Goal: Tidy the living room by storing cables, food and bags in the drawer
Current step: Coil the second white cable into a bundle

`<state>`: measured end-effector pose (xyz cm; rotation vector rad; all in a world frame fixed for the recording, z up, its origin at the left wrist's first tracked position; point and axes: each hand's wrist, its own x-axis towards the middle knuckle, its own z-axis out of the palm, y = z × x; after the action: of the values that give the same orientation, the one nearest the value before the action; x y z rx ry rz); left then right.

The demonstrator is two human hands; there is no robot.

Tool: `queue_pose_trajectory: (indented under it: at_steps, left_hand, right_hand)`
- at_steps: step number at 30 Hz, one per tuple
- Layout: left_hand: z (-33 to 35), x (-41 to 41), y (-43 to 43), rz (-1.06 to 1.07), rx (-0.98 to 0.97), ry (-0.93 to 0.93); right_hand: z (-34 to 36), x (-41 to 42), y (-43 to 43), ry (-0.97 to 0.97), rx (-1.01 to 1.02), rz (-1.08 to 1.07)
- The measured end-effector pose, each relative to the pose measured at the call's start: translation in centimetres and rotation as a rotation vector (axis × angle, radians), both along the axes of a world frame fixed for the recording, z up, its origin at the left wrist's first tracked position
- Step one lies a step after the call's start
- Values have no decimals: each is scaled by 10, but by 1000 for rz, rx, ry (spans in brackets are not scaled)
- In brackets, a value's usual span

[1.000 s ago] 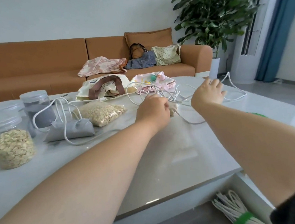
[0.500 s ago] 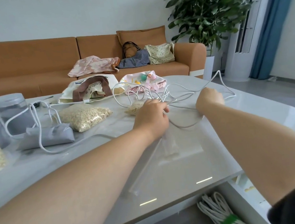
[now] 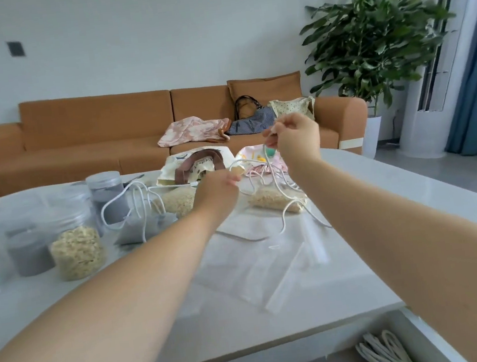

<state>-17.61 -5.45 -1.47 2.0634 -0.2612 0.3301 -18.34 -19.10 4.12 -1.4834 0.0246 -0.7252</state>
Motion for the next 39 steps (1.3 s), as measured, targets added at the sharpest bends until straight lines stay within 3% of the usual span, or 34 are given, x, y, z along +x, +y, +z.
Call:
queue_pose_trajectory:
  at_steps: [3,7,12,18,24,26,28,31,33,36,39]
  left_hand:
    - [7,-10,28,-169,-183,139]
    - [5,-15,50,-282,-193,200]
    - [-9,-14,62,-252,-269,176]
    - [-23,-14,68,-145,-462,81]
    - [-26,-14,104,-56,-733,145]
    - [-22,-14,111,-85,-818,159]
    - [-18,-15,113,-124,-929,161]
    - [-18,-12,121,-141,-1080,173]
    - [-18,-10,125,-107,-1182,206]
    - [-13,-15,129,-145,-1328,227]
    - [-11,-25,131,-273,-1392,249]
  right_hand:
    - [18,-9,23,-12,303,314]
    - [25,-16,46,-32,545,635]
    - [15,-26,63,2,906,818]
    - [-10,-22,82,70,967,879]
    - [-47,5,73,118,774,579]
    - [-61,13,72,129,608,507]
    - [-70,11,72,156,271,393]
    - [-78,7,79,129,-458,199]
    - [-80,3,85,120,-756,187]
    - [-81,-3,92,110,-870,204]
    - [-80,-8,99,46,-768,108]
